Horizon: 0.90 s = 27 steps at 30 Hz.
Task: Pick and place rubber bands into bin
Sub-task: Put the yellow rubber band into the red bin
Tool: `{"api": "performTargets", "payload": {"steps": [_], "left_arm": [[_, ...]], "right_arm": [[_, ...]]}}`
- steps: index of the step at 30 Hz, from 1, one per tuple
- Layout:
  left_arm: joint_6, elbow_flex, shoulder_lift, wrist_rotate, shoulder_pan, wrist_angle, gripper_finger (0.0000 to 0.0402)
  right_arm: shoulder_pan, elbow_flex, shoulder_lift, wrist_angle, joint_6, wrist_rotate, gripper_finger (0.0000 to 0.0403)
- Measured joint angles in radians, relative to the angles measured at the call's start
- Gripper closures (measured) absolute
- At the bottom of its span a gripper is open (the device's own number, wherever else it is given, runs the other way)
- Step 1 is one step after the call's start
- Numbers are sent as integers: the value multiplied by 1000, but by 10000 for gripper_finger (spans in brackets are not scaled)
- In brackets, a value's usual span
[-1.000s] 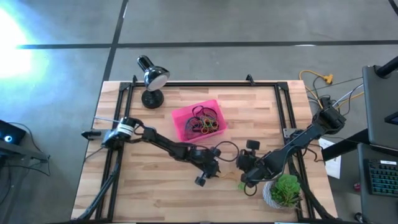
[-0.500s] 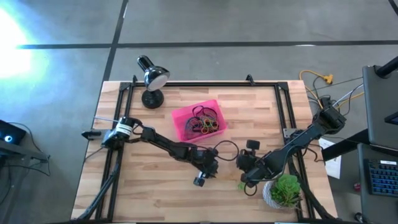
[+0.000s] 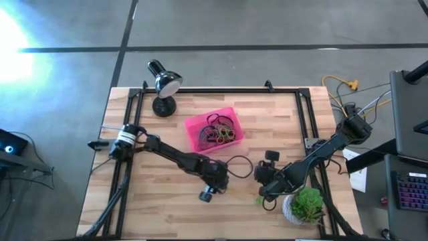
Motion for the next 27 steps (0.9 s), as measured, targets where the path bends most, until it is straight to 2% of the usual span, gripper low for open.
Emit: {"api": "performTargets", "payload": {"steps": [7, 27], "left_arm": [[0, -8, -6, -7, 0, 2, 314], [82, -12, 3, -18, -5, 231, 314]], "right_arm": [[0, 0, 0, 1, 0, -1, 342], [0, 0, 0, 3, 0, -2, 346]]}}
